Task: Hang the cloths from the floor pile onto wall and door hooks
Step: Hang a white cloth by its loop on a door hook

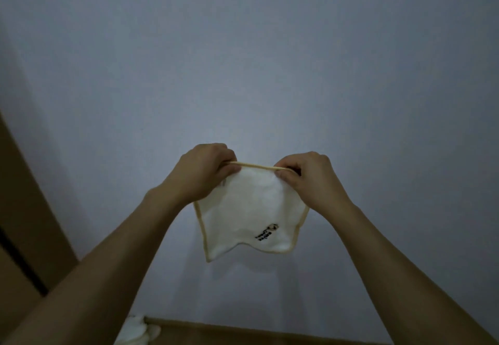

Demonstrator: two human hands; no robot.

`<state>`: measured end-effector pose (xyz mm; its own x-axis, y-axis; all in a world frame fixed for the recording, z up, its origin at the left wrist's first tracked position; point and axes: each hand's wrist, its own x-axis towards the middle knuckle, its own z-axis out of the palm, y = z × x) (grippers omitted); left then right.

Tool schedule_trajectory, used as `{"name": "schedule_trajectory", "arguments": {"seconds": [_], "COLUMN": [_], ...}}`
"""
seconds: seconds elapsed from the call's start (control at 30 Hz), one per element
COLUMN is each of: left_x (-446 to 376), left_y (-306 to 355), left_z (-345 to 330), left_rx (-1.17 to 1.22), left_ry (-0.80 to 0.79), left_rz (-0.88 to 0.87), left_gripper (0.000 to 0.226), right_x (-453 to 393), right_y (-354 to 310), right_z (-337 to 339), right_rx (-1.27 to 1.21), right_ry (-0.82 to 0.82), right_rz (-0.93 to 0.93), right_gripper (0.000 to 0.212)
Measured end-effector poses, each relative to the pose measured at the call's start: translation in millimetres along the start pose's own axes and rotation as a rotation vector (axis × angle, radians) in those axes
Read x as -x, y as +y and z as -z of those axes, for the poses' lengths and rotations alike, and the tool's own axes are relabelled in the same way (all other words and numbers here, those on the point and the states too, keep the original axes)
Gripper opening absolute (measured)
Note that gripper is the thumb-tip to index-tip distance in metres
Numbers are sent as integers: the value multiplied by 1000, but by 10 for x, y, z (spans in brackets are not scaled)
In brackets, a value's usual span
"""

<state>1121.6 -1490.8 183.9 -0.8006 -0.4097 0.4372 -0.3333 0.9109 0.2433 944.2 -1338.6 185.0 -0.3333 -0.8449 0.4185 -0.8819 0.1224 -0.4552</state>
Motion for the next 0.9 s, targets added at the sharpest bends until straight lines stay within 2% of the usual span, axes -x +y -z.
{"name": "schedule_trajectory", "arguments": {"seconds": [0.17,0.33,0.57,0.9], "left_x": [-485,-932,-1312,-1521], "left_y": [507,1040,1713,2737], "left_z": [-395,-744,-1140,-1627], "left_rx": [151,245,332,460], "left_ry": [-7,-71,-154,-299], "left_rz": [-161,-353,-597,-805], "left_gripper": [21,20,20,15], "right_x": [304,600,960,1946], "right_y": [420,708,883,1103], "right_z": [416,735,1061,1581], "right_rx": [106,129,210,377], "right_ry": [85,190,234,371], "right_rz": [-192,-393,-546,-842], "right_gripper": [15,6,8,13]}}
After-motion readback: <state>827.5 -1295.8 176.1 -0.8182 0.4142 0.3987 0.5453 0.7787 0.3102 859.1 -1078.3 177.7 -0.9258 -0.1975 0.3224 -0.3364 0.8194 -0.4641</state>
